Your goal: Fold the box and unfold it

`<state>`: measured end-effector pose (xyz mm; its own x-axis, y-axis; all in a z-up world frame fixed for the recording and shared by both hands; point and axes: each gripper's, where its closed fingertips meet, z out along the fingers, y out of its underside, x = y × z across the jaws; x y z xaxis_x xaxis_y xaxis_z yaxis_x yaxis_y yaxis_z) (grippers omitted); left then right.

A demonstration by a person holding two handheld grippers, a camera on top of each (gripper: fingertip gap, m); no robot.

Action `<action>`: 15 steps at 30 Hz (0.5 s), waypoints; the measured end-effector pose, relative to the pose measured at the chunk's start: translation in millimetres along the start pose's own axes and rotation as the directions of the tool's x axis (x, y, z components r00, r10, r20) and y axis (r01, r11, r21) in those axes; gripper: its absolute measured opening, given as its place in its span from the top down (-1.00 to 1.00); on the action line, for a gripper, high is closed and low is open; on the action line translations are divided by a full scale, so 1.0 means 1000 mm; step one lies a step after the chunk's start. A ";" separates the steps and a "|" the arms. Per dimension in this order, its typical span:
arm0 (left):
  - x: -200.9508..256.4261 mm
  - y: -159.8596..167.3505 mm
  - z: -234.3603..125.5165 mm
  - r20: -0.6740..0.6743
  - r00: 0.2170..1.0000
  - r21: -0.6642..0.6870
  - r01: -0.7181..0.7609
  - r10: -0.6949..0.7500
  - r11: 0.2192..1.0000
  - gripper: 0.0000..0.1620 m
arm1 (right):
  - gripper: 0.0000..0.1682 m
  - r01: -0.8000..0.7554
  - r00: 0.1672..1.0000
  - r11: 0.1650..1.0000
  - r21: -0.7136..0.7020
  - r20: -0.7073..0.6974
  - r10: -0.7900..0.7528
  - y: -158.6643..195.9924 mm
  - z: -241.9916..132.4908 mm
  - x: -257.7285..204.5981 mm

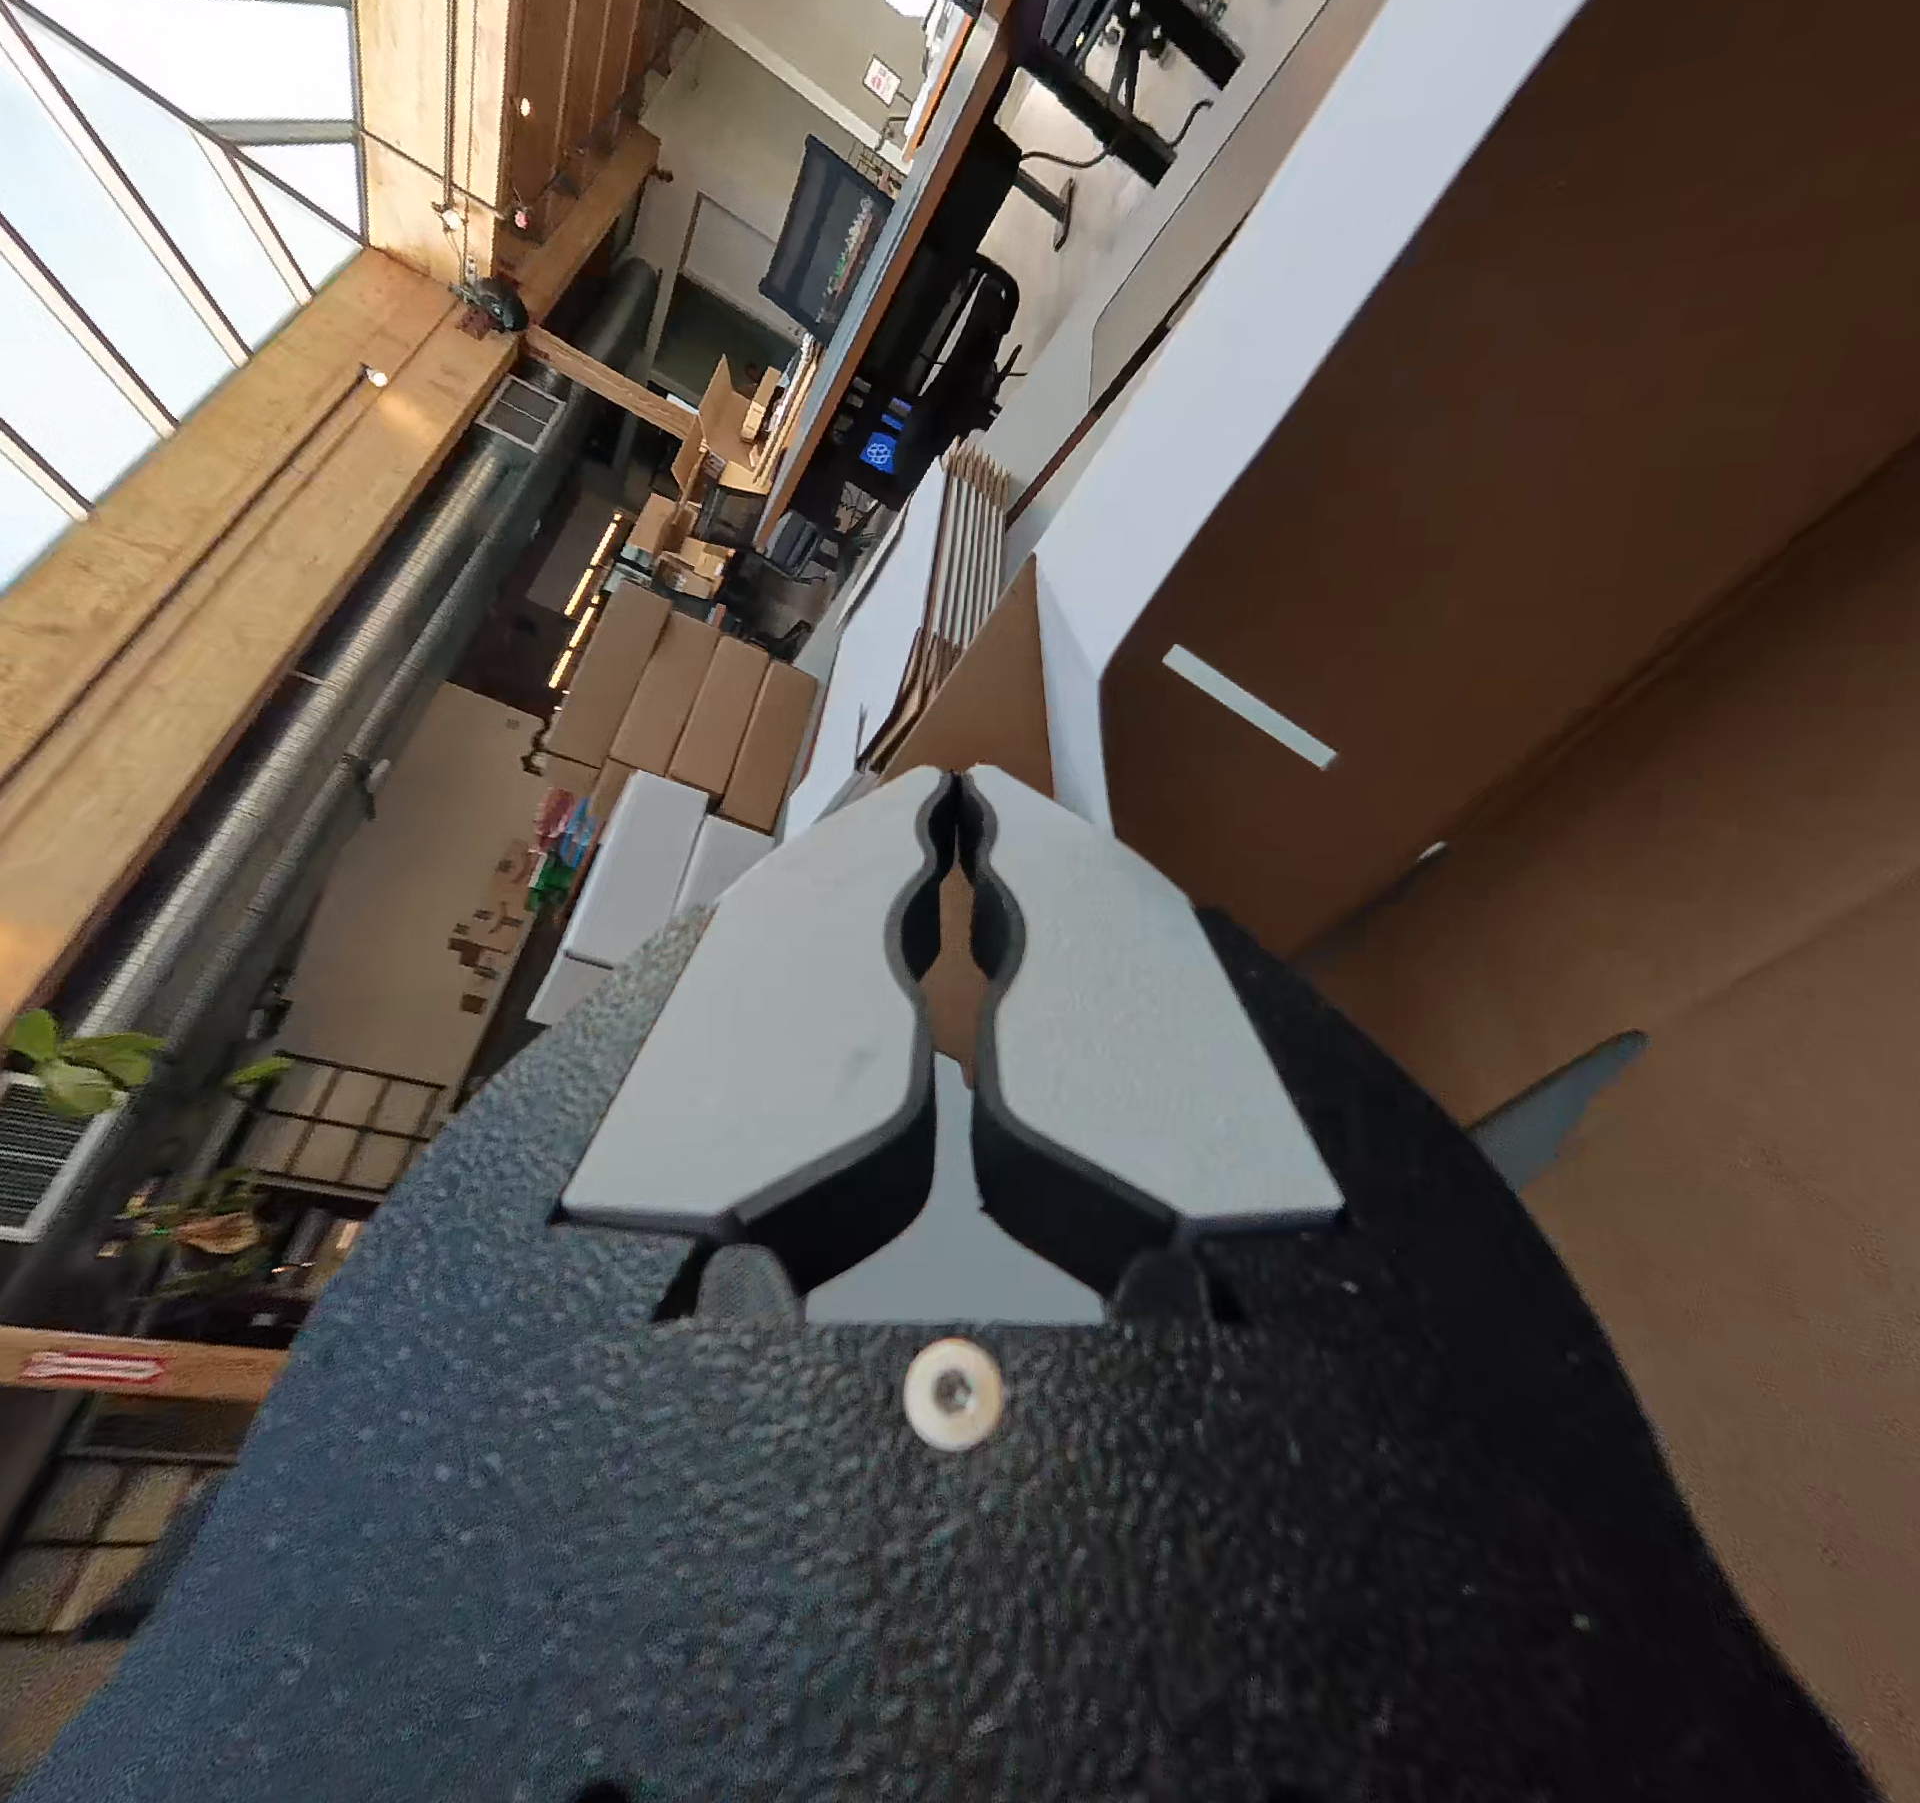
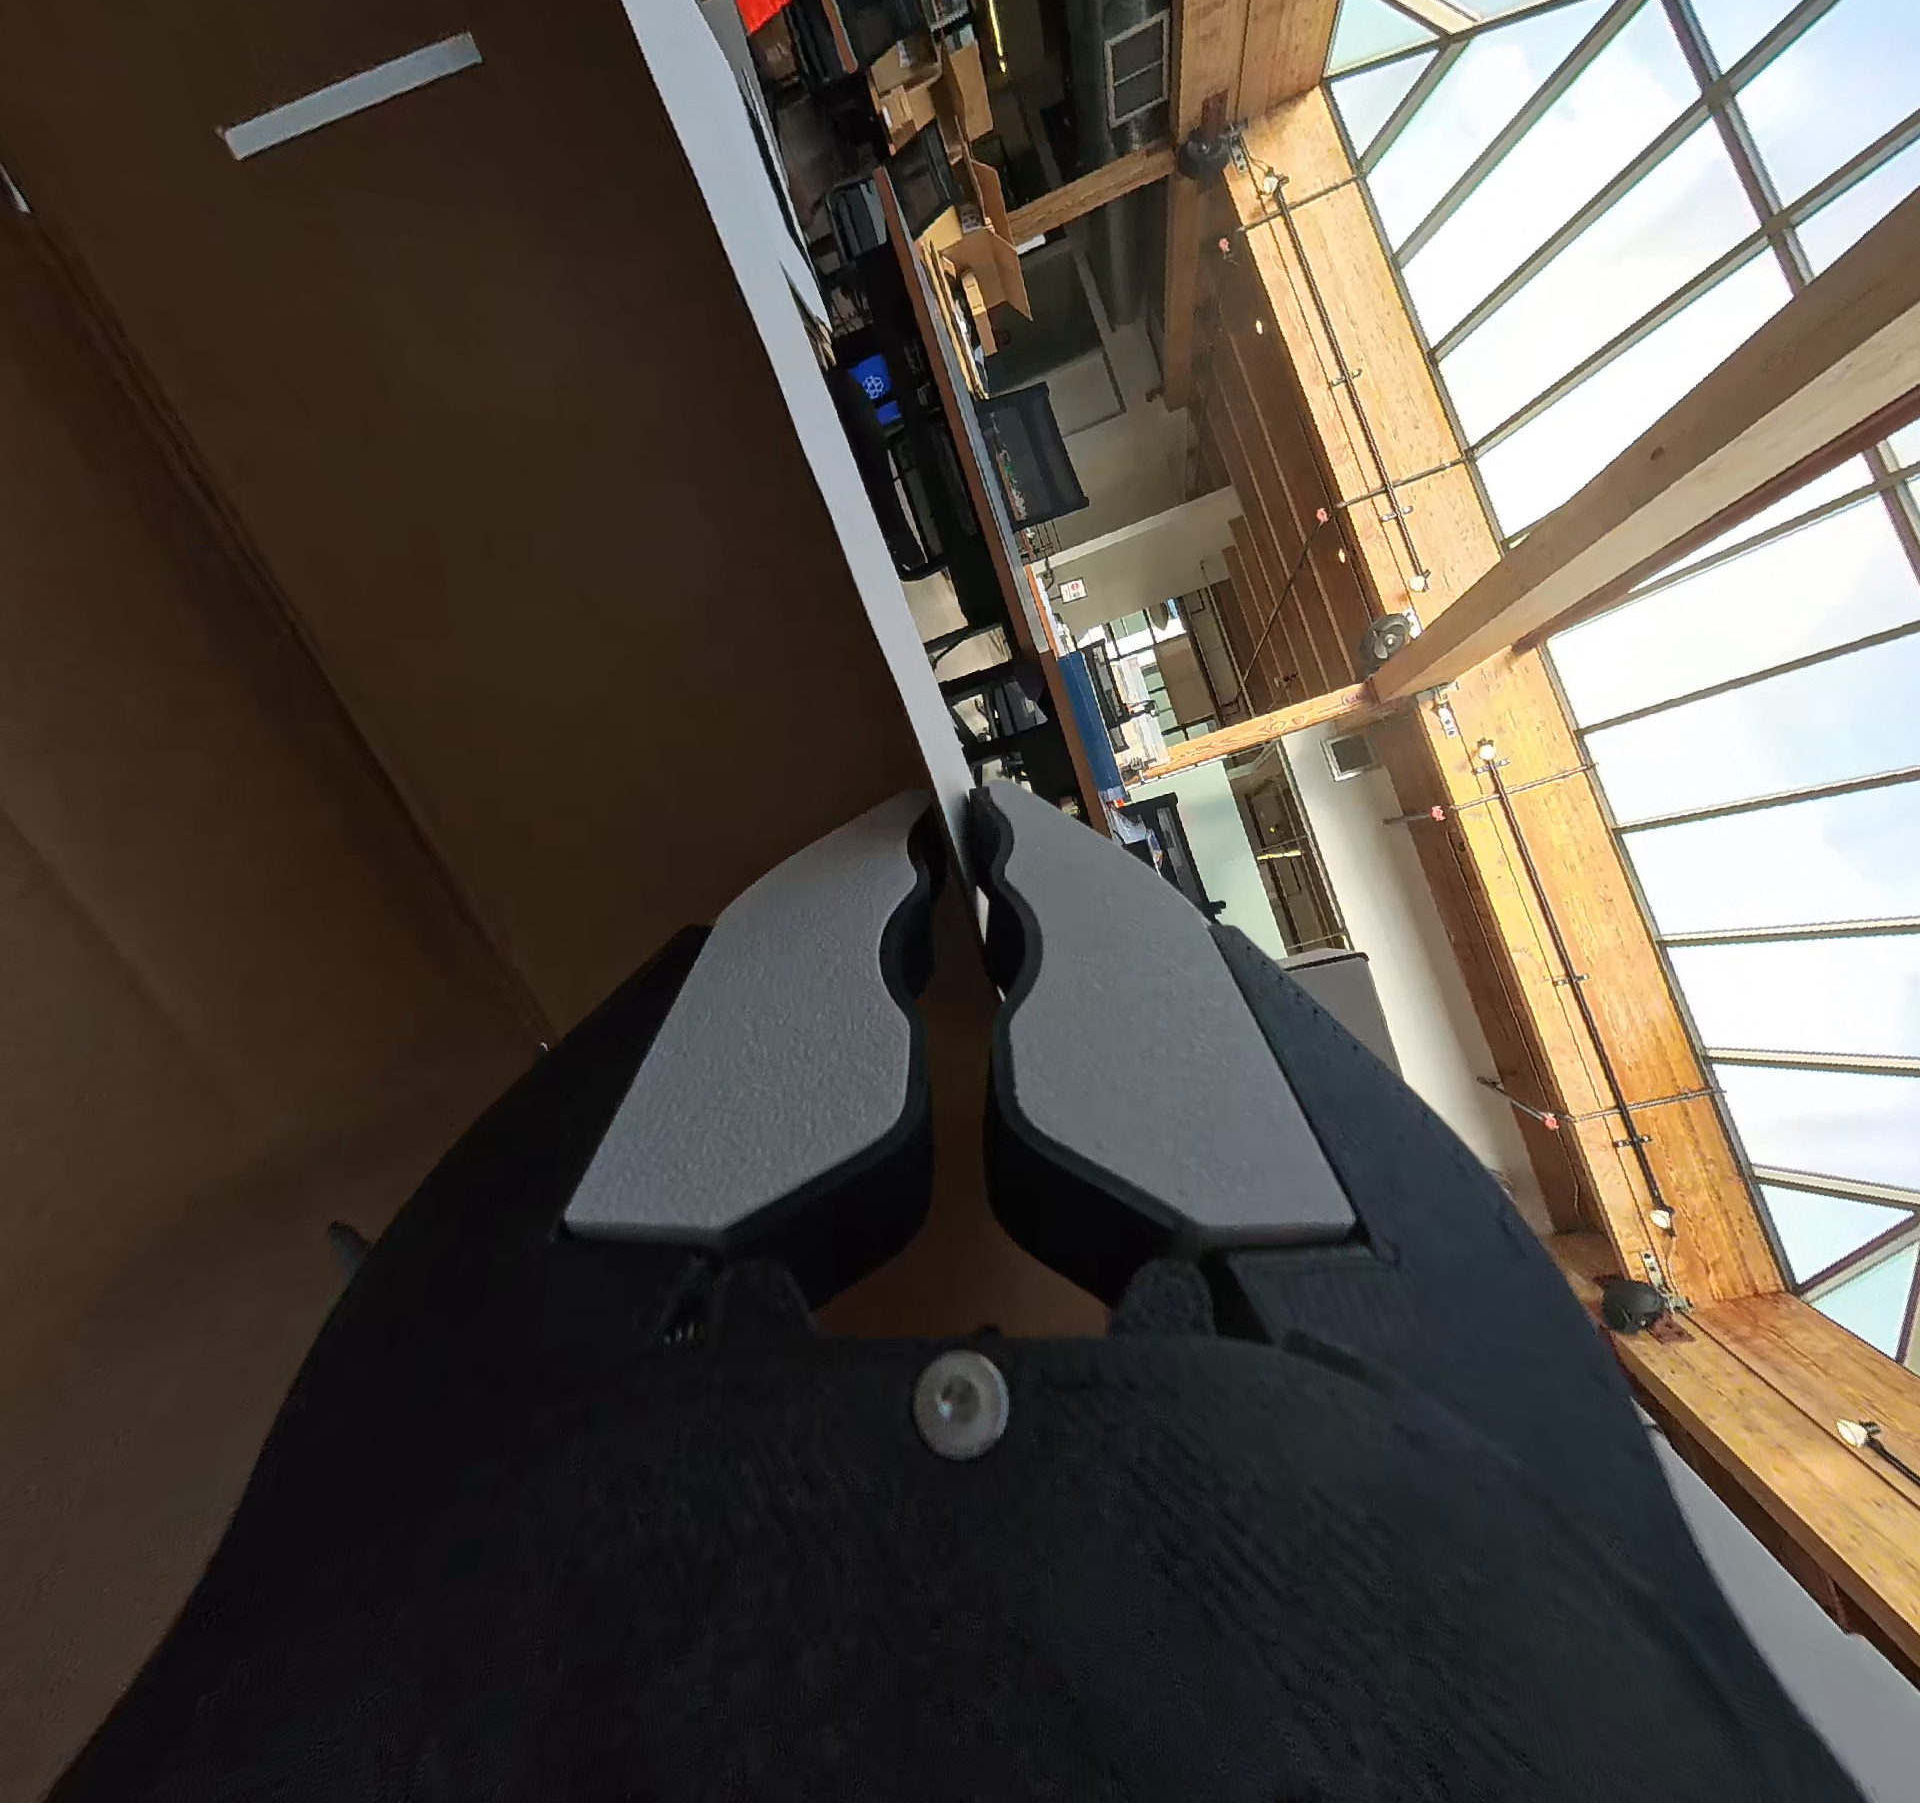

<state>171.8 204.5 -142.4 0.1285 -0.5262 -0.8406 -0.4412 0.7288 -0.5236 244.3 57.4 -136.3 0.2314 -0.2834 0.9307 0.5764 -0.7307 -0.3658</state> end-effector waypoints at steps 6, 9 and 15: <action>0.015 -0.004 0.002 -0.219 0.929 0.024 0.310 -0.298 0.950 1.00 | 0.95 -0.012 0.996 0.999 0.043 0.088 0.008 -0.001 0.001 0.001; 0.020 -0.004 0.003 -0.269 0.925 -0.026 0.271 -0.268 0.962 1.00 | 0.95 -0.015 0.996 0.999 0.033 0.093 0.012 0.000 0.002 0.000; 0.031 -0.014 -0.009 -0.326 0.910 -0.083 0.242 -0.256 0.967 1.00 | 0.95 -0.010 0.998 1.000 0.008 0.066 0.009 0.002 0.002 0.000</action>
<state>173.8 173.9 -159.9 -0.0598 -0.8080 -0.5862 -0.4688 0.5412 -0.6981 247.0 57.5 -136.6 0.2878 -0.2488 0.9248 0.5806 -0.7226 -0.3751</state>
